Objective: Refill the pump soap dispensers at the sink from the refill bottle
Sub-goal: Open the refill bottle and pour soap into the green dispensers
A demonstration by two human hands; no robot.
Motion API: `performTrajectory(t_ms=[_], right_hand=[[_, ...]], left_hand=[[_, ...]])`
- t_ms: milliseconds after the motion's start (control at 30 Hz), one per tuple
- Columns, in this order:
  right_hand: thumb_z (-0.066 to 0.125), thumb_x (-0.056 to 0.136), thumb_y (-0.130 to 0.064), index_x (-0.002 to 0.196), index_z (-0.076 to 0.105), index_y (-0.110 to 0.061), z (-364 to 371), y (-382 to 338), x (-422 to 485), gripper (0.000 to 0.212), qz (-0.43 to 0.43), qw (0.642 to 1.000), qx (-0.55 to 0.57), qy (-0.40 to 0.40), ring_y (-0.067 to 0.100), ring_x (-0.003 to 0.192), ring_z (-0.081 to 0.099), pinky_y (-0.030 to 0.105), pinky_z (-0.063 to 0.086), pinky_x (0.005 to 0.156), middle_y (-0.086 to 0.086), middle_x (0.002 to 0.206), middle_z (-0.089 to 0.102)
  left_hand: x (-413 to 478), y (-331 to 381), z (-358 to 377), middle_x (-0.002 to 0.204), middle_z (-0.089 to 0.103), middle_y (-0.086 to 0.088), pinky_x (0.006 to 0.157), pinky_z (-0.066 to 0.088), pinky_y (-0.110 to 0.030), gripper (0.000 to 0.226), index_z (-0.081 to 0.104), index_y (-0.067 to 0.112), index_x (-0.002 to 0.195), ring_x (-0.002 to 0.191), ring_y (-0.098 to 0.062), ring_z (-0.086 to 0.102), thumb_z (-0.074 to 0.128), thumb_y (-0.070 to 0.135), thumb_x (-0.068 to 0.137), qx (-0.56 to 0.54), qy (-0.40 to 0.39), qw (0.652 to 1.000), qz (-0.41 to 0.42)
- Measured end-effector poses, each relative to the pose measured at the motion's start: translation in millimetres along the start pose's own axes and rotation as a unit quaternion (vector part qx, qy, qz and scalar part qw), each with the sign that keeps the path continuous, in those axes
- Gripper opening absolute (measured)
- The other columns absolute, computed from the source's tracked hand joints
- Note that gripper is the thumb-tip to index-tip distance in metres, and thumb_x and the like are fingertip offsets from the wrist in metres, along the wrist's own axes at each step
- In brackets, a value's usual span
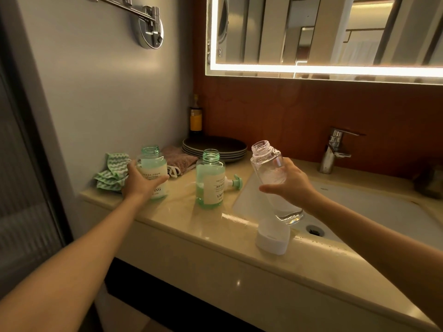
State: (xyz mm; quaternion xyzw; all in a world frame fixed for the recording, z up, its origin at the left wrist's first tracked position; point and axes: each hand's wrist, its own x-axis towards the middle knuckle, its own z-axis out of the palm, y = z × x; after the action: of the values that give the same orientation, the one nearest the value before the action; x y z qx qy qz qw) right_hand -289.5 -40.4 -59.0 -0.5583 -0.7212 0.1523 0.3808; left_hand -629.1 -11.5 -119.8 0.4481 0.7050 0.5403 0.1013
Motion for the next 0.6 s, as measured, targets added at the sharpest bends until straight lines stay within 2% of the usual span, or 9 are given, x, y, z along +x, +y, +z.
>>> performTrajectory(t_ms=[133,400,500,600], right_hand=[[0.083,0.064,-0.025,0.129,0.043,-0.013,0.3,-1.0,-0.1,0.077,-0.004,1.0,-0.011,-0.006,0.017,0.099,0.045,0.026,0.036,0.079,0.01,0.124,0.053],[0.083,0.065,-0.023,0.128,0.043,-0.011,0.6,-5.4,-1.2,0.075,-0.009,1.0,-0.017,-0.014,0.016,0.097,0.045,0.025,0.035,0.075,0.01,0.122,0.053],[0.083,0.065,-0.023,0.129,0.043,-0.012,-1.6,-3.6,-1.1,0.077,0.0,1.0,-0.01,-0.009,0.016,0.097,0.044,0.026,0.035,0.077,0.011,0.123,0.053],[0.083,0.065,-0.024,0.13,0.042,-0.012,-5.6,-2.0,-2.2,0.078,0.008,1.0,-0.004,-0.008,0.016,0.099,0.044,0.027,0.037,0.078,0.01,0.124,0.052]], left_hand=[[-1.8,3.3,-4.0,0.125,0.054,-0.015,0.089,0.044,-0.041,0.083,0.036,0.011,0.128,0.11,-0.032,0.054,0.085,0.027,0.062,-0.014,0.013,1.0,0.001],[-16.4,45.1,-25.5,0.117,0.058,-0.007,0.083,0.05,-0.048,0.075,0.04,0.017,0.122,0.101,-0.028,0.058,0.084,0.033,0.063,-0.091,0.038,0.992,0.084],[-45.3,69.1,-24.8,0.112,0.06,-0.005,0.078,0.051,-0.042,0.072,0.042,0.015,0.119,0.095,-0.023,0.059,0.084,0.032,0.063,-0.106,0.031,0.983,0.149],[-85.4,82.4,-12.8,0.104,0.058,0.005,0.07,0.052,-0.032,0.067,0.045,0.015,0.116,0.091,-0.015,0.059,0.083,0.029,0.063,-0.139,-0.033,0.971,0.19]])
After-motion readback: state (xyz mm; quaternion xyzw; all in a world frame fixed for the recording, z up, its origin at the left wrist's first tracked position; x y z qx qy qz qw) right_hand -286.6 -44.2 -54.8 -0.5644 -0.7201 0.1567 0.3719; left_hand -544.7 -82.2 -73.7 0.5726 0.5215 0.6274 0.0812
